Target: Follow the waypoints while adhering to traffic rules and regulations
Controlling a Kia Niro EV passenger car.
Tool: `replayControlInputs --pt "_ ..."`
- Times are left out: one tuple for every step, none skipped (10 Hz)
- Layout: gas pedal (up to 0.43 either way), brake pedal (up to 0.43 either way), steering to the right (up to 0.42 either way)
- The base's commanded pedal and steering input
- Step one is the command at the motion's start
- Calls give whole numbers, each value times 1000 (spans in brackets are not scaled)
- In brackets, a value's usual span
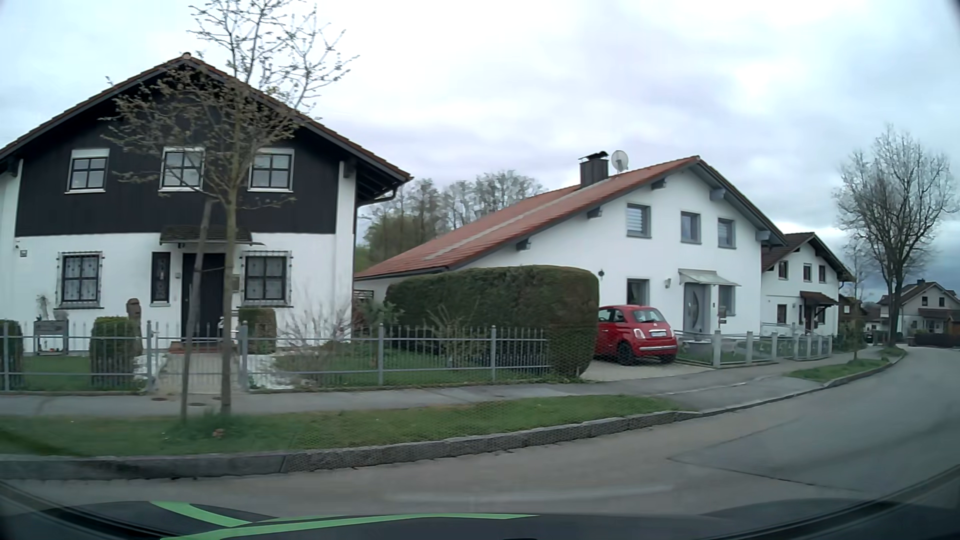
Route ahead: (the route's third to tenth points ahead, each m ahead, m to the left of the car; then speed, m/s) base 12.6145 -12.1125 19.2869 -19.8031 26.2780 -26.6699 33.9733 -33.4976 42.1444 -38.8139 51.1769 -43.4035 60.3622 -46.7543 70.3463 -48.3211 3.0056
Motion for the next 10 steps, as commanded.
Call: replayControlInputs --pt "39 0 614" --pt "47 0 631" --pt "47 0 644" --pt "47 0 646" --pt "59 0 645" --pt "59 0 644" --pt "59 0 642" --pt "59 0 640" --pt "59 0 635" --pt "110 0 624"
